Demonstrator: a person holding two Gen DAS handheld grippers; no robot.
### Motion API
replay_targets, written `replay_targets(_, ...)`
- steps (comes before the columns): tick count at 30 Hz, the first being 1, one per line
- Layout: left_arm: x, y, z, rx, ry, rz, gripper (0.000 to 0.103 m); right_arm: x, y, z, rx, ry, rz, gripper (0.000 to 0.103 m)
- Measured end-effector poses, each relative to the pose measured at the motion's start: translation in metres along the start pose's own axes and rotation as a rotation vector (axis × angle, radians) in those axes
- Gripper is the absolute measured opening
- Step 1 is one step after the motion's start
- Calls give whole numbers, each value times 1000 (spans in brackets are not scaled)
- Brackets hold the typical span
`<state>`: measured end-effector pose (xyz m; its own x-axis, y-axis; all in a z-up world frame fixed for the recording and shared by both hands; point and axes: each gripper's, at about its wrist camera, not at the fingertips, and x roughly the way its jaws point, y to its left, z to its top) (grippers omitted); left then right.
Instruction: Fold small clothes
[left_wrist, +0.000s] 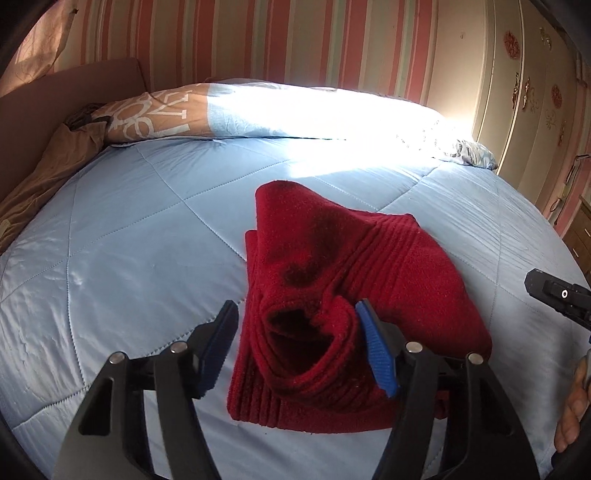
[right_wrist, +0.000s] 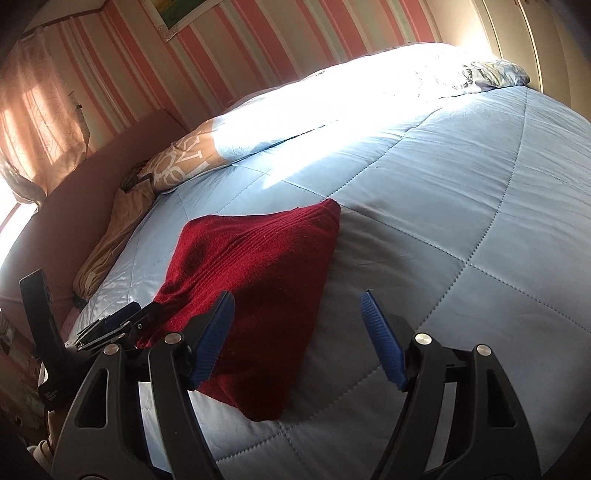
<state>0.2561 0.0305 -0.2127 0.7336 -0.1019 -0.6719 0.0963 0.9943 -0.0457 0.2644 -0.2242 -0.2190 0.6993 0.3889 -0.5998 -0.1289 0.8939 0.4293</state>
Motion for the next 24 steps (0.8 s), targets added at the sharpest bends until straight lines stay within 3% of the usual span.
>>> replay_targets(2,0,-7,-1,31,7,23,66,-1,-3,0,14,-2,5,73)
replay_targets(3,2,-13,-2,56,17,37,49,0,-3,0,13,1,3,73)
replay_targets(4,4,-17,-3,75,29,38,19,0,-3,-1,13,4,3,73)
replay_targets(7,0,-22,-7,95,18,61,10,3,1,-2,6,18,8,73)
replay_targets(12,-25,-8,-8,25,-66,145,10,6,20,-2,-34,18,29,73)
replay_targets(17,11,20,-30,-57,70,173,11,27,46,-7,-92,50,38,73)
replay_targets(20,25,24,-44,-28,71,200,27,57,56,-20,-154,122,-28,73)
replay_targets(24,28,34,-58,-47,62,229,58,98,49,-47,-232,254,-154,79)
